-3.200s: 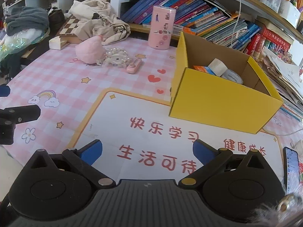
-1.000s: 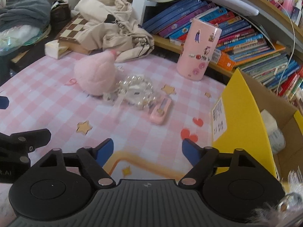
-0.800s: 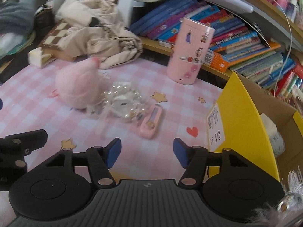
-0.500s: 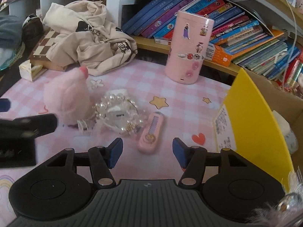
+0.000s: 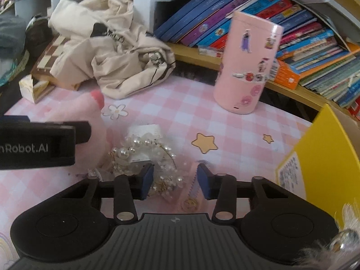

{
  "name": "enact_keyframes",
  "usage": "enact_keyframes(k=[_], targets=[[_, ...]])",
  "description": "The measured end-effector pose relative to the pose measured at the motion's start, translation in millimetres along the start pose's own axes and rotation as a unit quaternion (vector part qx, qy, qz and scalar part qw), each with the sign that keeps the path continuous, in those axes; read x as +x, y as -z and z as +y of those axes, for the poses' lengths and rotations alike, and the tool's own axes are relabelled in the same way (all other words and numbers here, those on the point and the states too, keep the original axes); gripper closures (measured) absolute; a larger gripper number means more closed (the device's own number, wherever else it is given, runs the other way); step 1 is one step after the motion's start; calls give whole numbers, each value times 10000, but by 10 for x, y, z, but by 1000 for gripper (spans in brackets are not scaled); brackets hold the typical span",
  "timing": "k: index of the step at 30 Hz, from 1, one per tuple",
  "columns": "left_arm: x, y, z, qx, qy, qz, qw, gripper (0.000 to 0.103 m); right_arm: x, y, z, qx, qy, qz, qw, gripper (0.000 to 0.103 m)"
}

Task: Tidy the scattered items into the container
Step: 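Close the left gripper on the pink plush while the right gripper grasps the pearl clip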

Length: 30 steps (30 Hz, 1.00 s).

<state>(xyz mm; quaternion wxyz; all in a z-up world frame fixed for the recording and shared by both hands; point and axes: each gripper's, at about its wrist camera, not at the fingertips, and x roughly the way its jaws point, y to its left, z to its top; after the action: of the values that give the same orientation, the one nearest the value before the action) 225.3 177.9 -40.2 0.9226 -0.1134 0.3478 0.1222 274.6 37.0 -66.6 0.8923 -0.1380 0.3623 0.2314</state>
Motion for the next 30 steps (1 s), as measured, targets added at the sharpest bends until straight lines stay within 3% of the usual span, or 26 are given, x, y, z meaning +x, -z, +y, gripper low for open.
enact_keyframes(k=[4,14,15,18,30], targets=[[52,4,-2,-48,50,36,10000,1,42,-10,22,-136,-43,-51,9999,74],[203,33,32,-298,202,324,9988,3,-88,28,-67,62,-175,-180,9997,81],[194,38,31,-274,239,289,9989,12,-109,28,-66,62,-196,-185,9996,81],[141,35,32,-232,300,281,9989,22,-149,35,-52,25,-224,-188,9996,82],[-645,318,424,-515,354,213,9978,26,-504,187,-51,-31,-338,-276,9990,84]])
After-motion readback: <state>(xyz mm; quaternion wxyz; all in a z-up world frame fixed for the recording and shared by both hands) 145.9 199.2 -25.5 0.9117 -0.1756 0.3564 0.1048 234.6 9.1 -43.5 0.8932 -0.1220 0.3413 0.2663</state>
